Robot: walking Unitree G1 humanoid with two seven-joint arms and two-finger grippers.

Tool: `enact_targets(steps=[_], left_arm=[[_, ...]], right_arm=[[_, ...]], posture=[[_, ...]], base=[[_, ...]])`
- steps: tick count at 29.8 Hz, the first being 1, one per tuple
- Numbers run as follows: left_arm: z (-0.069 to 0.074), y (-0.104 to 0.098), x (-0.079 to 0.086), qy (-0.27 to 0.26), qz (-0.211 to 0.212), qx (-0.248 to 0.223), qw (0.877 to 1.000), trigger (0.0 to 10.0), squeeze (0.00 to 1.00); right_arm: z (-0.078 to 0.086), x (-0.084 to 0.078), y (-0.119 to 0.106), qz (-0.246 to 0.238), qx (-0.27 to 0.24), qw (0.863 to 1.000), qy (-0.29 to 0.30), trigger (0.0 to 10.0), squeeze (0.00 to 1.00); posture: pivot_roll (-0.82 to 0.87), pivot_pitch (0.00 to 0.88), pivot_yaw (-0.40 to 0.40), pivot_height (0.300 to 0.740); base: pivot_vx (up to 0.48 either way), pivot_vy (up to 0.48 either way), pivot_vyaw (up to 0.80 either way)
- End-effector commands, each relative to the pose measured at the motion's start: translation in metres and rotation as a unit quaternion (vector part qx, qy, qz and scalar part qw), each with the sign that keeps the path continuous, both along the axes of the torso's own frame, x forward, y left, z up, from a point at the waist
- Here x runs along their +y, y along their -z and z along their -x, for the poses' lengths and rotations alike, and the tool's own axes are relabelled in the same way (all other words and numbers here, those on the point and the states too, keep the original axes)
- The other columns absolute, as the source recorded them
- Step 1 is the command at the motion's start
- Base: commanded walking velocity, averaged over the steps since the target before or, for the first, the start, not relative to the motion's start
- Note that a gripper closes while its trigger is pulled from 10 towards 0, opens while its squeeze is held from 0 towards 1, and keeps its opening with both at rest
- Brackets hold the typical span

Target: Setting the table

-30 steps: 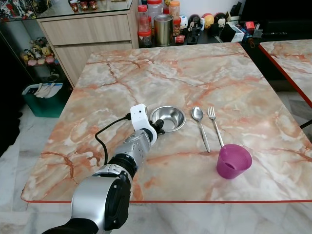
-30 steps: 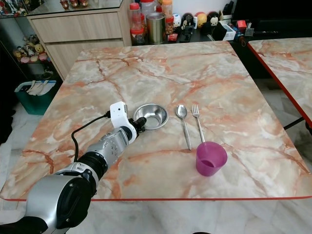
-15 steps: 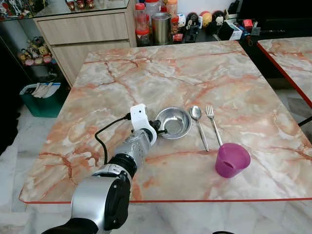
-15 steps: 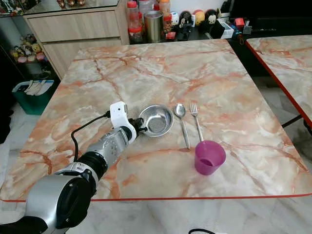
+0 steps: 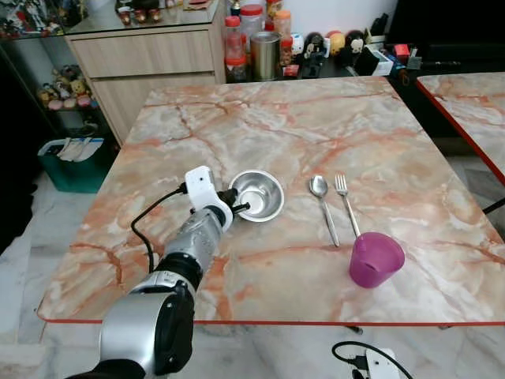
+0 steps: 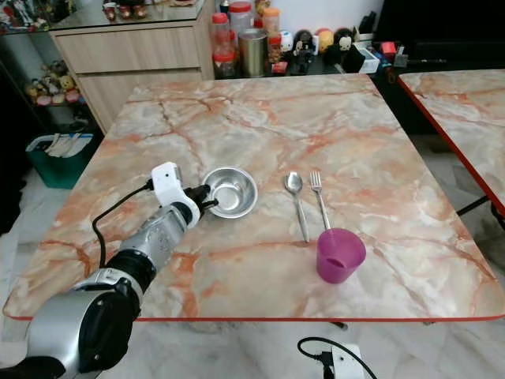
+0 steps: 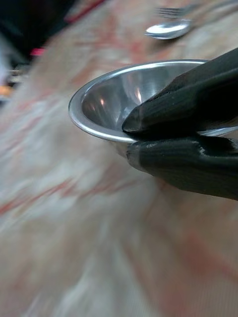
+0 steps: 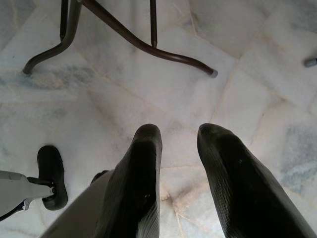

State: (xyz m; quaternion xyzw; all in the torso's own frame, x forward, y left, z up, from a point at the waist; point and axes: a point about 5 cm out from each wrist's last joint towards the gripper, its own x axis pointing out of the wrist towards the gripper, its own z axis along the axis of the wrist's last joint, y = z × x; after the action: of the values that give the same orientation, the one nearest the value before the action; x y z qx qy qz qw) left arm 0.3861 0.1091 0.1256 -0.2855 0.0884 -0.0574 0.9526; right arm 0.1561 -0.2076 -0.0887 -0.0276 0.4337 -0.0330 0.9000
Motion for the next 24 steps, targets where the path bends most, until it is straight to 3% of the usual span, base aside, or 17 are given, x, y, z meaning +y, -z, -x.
enact_targets(steps=[1,4,8,15,20,24], left_arm=[[-0.002,-0.014,0.015,-0.032,0.021,-0.056,0.998,9.6,0.00],[-0.001,-0.021,0.027,-0.059,0.032,-0.094,0.993,10.0,0.00],[0.007,-0.024,0.039,-0.092,-0.009,-0.142,0.986,10.0,0.00],[0.018,-0.023,0.055,-0.130,-0.058,-0.174,0.974,10.0,0.00],[0.023,-0.031,0.083,-0.189,-0.097,-0.187,0.959,10.0,0.00],[0.023,-0.037,0.092,-0.199,-0.119,-0.196,0.953,10.0,0.00]], right_arm=[[-0.002,0.004,0.000,-0.002,0.007,1.000,-0.005,10.0,0.00],[-0.013,0.004,-0.003,-0.006,0.006,1.000,0.003,10.0,0.00],[-0.021,0.007,-0.005,-0.008,0.009,1.000,0.006,10.0,0.00],[-0.029,0.013,-0.008,-0.011,0.007,1.000,-0.005,10.0,0.00],[-0.032,0.017,-0.008,-0.015,0.007,1.000,-0.004,10.0,0.00],[-0.030,0.018,-0.007,-0.016,0.012,1.000,0.001,10.0,0.00]], posture=[[-0.09,0.000,0.014,0.740],[-0.06,0.000,-0.001,0.740],[-0.04,0.000,-0.016,0.740],[-0.03,0.000,-0.025,0.740],[-0.02,0.000,-0.020,0.740],[-0.02,0.000,-0.016,0.740]], base=[[0.000,0.000,0.00],[0.000,0.000,0.00],[0.000,0.000,0.00],[0.000,0.000,0.00],[0.000,0.000,0.00],[0.000,0.000,0.00]])
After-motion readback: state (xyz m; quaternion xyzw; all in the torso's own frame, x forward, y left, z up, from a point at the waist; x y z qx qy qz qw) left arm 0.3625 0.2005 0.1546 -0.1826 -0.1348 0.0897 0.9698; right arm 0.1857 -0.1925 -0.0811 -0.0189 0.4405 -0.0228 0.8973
